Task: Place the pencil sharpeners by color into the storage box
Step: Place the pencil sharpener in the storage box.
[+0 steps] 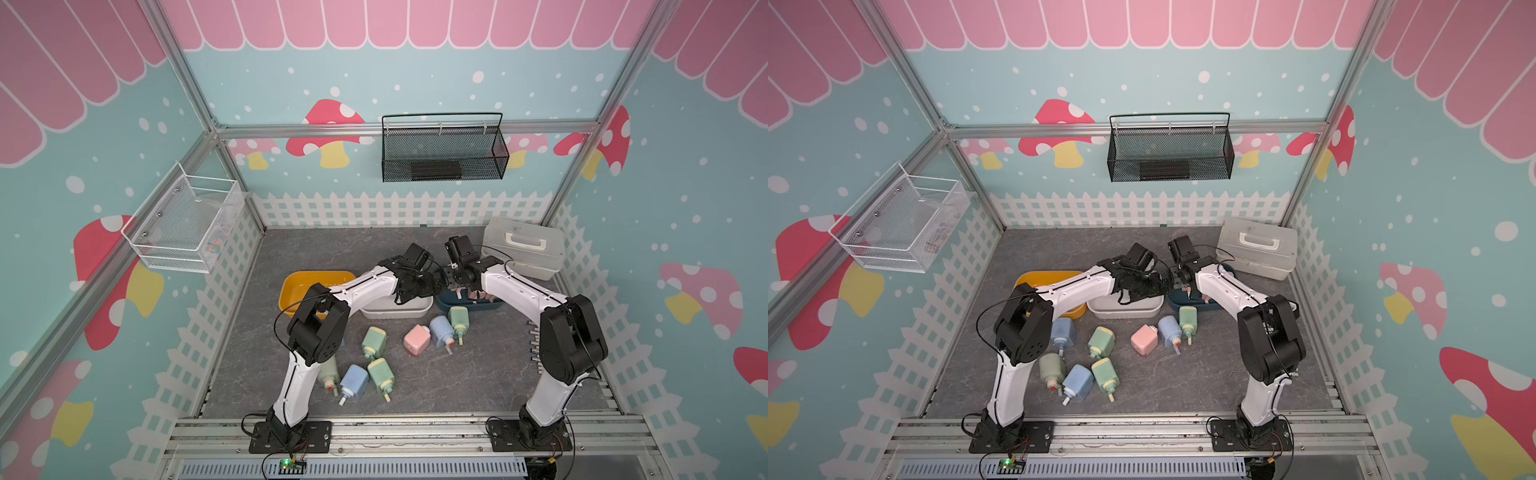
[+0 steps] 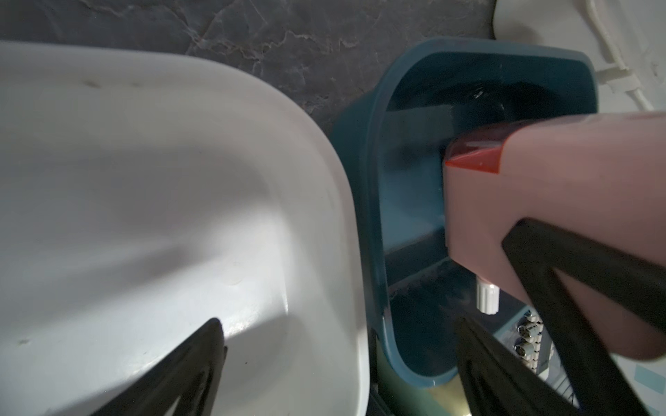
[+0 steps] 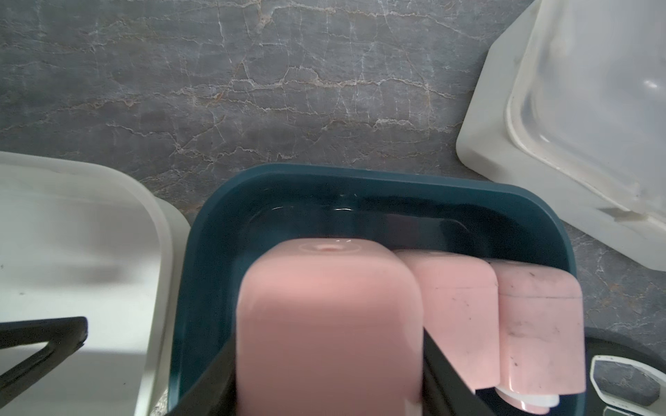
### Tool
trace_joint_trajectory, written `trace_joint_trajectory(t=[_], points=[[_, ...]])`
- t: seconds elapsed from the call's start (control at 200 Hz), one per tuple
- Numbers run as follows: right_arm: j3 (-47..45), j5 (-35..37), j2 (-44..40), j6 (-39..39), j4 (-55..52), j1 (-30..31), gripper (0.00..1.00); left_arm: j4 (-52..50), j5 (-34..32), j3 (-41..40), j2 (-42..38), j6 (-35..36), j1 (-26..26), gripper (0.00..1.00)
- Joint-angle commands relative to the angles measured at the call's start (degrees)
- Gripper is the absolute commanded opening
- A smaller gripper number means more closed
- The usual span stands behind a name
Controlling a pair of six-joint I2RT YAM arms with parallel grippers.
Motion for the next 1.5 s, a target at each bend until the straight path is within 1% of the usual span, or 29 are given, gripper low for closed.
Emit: trace_joint_trajectory(t=[0.0, 0.175, 0.43, 0.44, 0.545, 0.695, 0.8, 0.881, 1.101, 1.306, 1.496], points=[[3.0, 1.1, 2.1, 0.8, -1.3, -0.2, 0.0, -0.9, -0.8, 2.3, 1.8, -0.1, 0.2, 0.99], [4.4, 2.3, 4.6, 1.5, -2.3, -0.2, 0.0, -1.5, -0.5, 3.7, 3.1, 0.2, 0.6, 0.99], [4.7, 2.9, 5.9, 0.9, -2.4, -0.3, 0.0, -2.1, -0.1, 5.2, 4.9, 0.2, 0.6, 0.99], [4.7, 2.8, 7.2, 0.9, -2.4, -0.3, 0.0, -2.1, -0.2, 5.2, 4.9, 0.2, 0.6, 0.99], [4.8, 2.2, 8.6, 0.5, -2.3, -0.3, 0.07, -2.2, -0.3, 4.9, 5.1, 0.0, 0.6, 0.99], [4.8, 2.5, 9.6, 0.6, -2.3, -0.3, 0.14, -2.1, -0.4, 4.2, 5.2, -0.2, 0.6, 0.99], [4.6, 2.8, 9.7, 0.8, -2.3, -0.3, 0.17, -2.2, -0.5, 3.8, 5.1, -0.3, 0.6, 0.99], [4.5, 3.0, 9.9, 0.8, -2.5, -0.3, 0.22, -2.2, -0.6, 3.8, 5.2, -0.4, 0.6, 0.99], [4.8, 3.7, 10.1, 1.0, -3.8, -0.2, 0.38, -2.2, -0.9, 3.9, 5.5, -0.3, 0.6, 0.99], [4.6, 3.7, 8.3, 1.1, -4.1, -0.2, 0.59, -2.3, -0.8, 3.8, 5.6, -0.3, 0.6, 0.99], [4.4, 3.5, 6.9, 1.0, -4.2, -0.1, 0.64, -2.3, -0.7, 3.6, 5.6, -0.3, 0.6, 0.99]])
